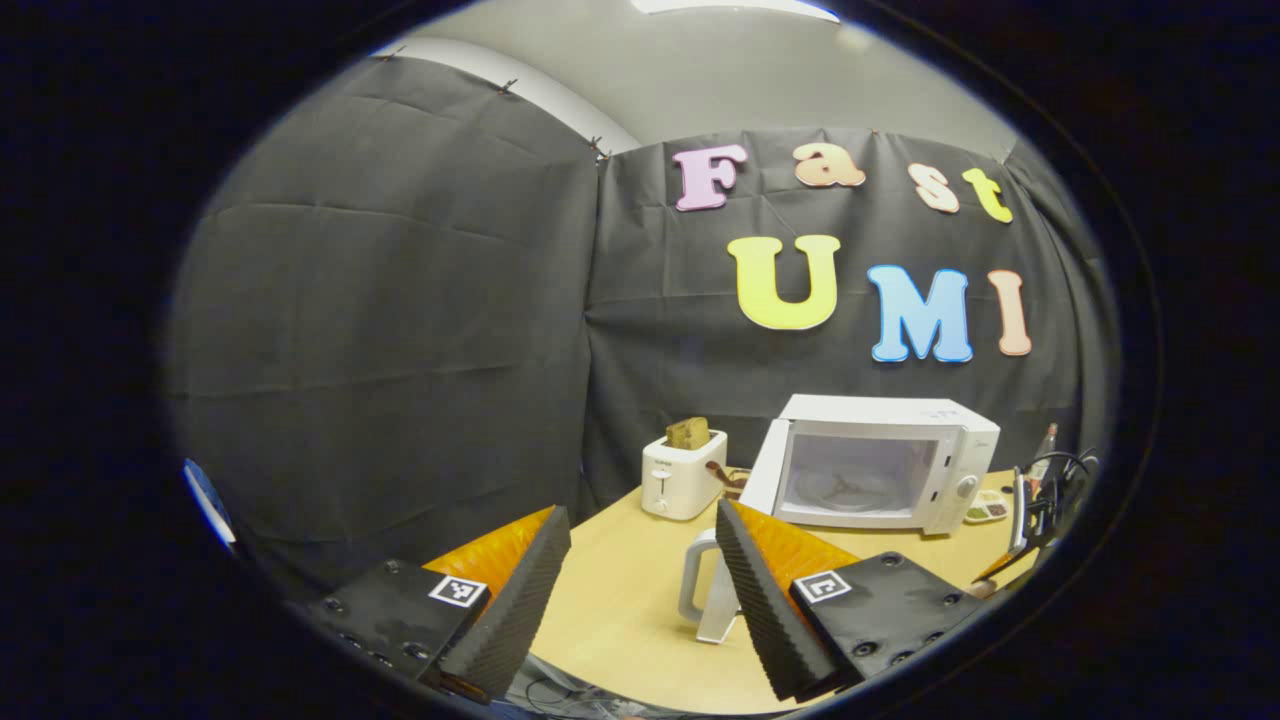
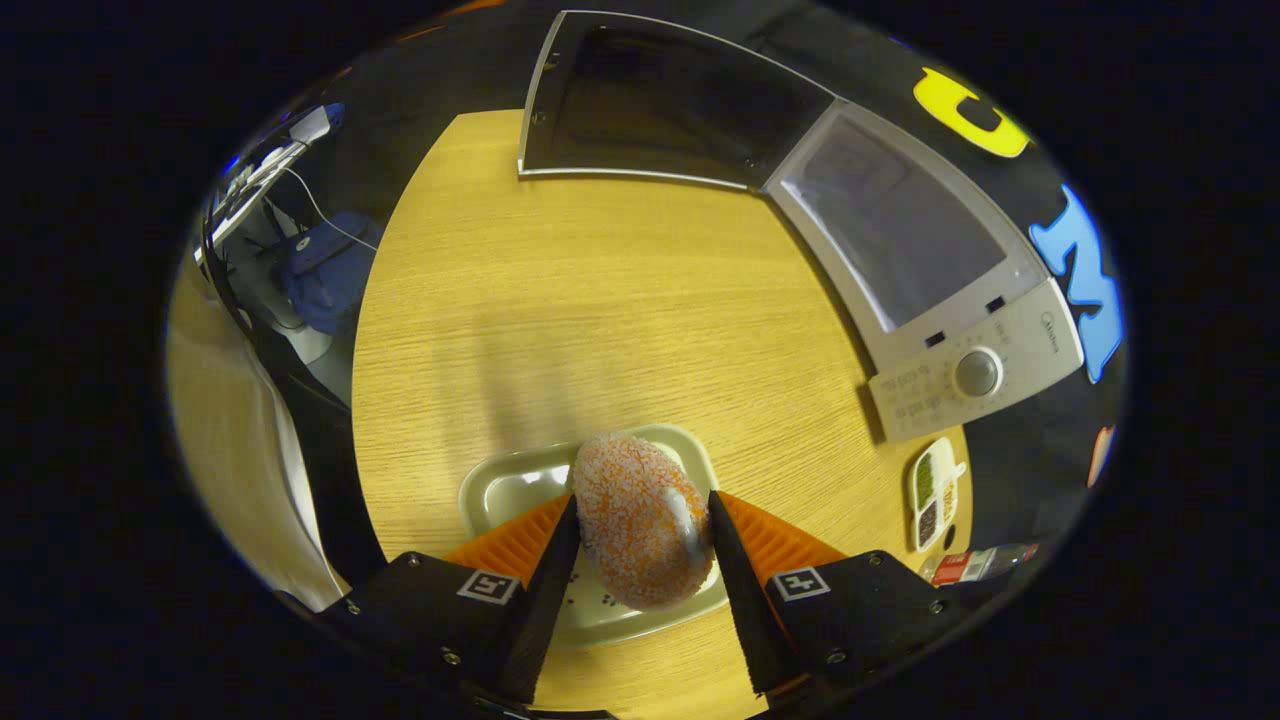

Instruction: Open the microwave oven with the left hand, put the food in, and close the microwave oven.

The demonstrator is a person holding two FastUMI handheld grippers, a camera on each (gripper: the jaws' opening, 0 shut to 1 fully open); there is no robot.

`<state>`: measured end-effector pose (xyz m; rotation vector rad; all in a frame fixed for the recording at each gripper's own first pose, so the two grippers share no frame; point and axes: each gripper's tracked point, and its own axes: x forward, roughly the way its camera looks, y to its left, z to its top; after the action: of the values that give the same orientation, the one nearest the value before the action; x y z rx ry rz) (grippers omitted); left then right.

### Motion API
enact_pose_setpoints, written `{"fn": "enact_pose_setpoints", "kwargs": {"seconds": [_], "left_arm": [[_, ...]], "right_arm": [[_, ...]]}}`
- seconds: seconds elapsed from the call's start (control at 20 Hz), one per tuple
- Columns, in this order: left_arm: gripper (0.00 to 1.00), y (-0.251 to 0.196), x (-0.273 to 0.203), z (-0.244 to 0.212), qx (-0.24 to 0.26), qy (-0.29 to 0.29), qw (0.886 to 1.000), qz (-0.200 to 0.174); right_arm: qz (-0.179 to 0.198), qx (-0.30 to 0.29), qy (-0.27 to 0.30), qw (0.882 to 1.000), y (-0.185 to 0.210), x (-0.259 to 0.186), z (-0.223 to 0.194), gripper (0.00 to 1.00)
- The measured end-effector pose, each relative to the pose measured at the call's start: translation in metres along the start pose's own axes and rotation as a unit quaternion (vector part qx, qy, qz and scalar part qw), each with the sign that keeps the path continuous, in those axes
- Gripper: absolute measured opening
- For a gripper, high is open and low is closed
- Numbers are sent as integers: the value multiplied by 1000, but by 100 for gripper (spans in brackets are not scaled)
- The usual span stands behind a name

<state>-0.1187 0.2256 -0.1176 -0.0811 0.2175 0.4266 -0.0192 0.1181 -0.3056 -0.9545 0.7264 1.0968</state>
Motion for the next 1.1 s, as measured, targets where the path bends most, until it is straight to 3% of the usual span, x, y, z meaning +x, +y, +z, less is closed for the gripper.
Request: {"fn": "enact_pose_setpoints", "kwargs": {"seconds": [0.35,0.6,1.1], "left_arm": [[96,8,1,-4,-2,-2,1000,-5],[95,25,-3,-8,-2,-3,1000,6],[96,78,-16,-3,-9,-13,997,71]], "right_arm": [[-101,-44,-59,992,-52,-25,64,77],[-147,-66,-97,982,-88,-32,115,77],[-236,-104,-173,951,-156,-25,216,76]]}}
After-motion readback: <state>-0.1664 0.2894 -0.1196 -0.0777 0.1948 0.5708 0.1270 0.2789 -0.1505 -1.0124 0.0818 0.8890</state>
